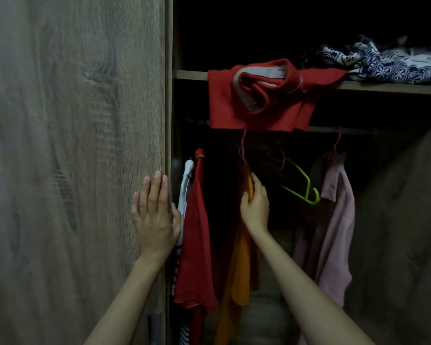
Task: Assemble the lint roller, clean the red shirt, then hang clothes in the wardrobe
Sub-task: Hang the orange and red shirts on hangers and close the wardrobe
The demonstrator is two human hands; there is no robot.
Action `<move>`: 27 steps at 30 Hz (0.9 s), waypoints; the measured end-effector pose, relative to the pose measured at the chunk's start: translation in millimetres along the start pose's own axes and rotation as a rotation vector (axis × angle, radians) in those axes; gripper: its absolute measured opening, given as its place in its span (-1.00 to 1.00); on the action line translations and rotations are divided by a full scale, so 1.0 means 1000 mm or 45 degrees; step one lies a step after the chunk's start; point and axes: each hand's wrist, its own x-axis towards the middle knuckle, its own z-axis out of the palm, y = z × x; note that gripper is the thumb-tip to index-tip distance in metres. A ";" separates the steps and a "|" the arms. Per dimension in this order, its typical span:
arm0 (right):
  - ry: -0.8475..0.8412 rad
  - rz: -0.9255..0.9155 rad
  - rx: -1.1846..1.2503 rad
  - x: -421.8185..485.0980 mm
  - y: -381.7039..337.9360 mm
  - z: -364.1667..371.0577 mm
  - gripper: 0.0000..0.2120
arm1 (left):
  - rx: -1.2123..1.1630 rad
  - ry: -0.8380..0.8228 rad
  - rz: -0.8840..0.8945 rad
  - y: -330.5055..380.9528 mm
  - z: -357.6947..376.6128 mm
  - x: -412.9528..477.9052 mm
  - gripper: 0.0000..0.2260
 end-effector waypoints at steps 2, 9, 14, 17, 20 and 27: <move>-0.029 -0.087 0.001 -0.015 0.004 -0.002 -0.44 | 0.013 -0.003 -0.003 0.001 0.000 0.000 -0.26; -0.106 -0.157 -0.063 -0.031 0.006 -0.023 -0.43 | -0.001 -0.071 -0.026 0.004 -0.008 0.002 -0.32; -0.020 -0.280 -0.007 -0.042 -0.004 -0.056 -0.49 | -0.234 -0.125 -0.120 0.026 -0.029 0.008 -0.44; 0.051 -0.405 0.067 -0.039 -0.022 -0.082 -0.52 | -0.334 -0.118 -0.065 0.045 -0.038 0.021 -0.47; 0.136 -0.526 0.069 -0.022 -0.047 -0.107 -0.54 | -0.408 -0.105 -0.023 0.068 -0.043 0.045 -0.48; 0.333 -0.714 -0.093 0.050 -0.101 -0.156 -0.52 | -0.482 -0.033 0.151 0.115 -0.034 0.137 -0.43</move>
